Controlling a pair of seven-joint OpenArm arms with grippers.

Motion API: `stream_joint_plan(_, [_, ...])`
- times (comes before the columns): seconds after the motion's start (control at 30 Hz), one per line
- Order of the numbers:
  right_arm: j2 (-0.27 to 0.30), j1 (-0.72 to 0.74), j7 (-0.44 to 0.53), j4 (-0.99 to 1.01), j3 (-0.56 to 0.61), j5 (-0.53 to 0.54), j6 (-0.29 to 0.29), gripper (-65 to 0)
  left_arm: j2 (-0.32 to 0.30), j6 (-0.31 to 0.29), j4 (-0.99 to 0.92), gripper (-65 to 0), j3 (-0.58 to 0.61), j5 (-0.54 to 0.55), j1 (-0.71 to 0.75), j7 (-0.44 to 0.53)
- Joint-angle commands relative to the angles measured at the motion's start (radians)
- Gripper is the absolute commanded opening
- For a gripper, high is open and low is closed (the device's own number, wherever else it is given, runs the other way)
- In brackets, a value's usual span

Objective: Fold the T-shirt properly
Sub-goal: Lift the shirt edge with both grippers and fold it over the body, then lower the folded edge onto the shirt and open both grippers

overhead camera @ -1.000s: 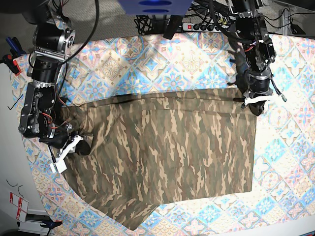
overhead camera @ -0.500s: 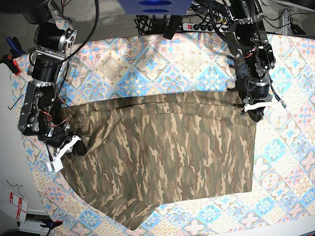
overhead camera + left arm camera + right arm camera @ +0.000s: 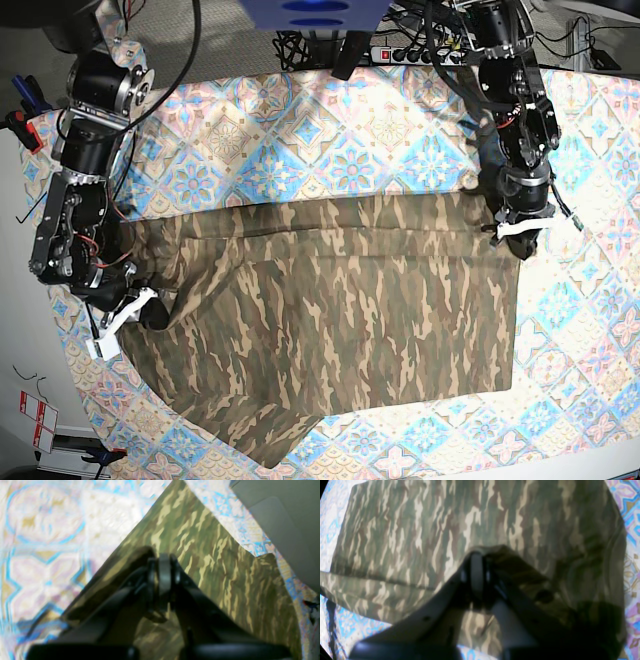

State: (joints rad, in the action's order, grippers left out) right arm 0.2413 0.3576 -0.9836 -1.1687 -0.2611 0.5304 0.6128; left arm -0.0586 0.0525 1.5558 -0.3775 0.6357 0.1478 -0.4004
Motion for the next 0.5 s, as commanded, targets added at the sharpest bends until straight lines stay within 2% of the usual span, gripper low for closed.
stream_joint_plan(0.0, [0.014,0.036,0.022,-0.017,-0.004,0.023,0.005,-65.0,-0.005,-0.007,0.005,-65.0,-0.004,-0.023,-0.012,0.018])
stream_joint_plan(0.1, [0.014,0.036,0.022,-0.017,-0.004,0.023,0.005,-65.0,-0.004,-0.007,-0.025,-65.0,-0.004,-0.053,-0.03,0.018])
stream_joint_plan(0.47, [0.014,0.036,0.073,0.054,0.003,0.021,0.005,-65.0,-0.005,-0.007,-0.05,-65.0,-0.004,-0.055,-0.057,0.024])
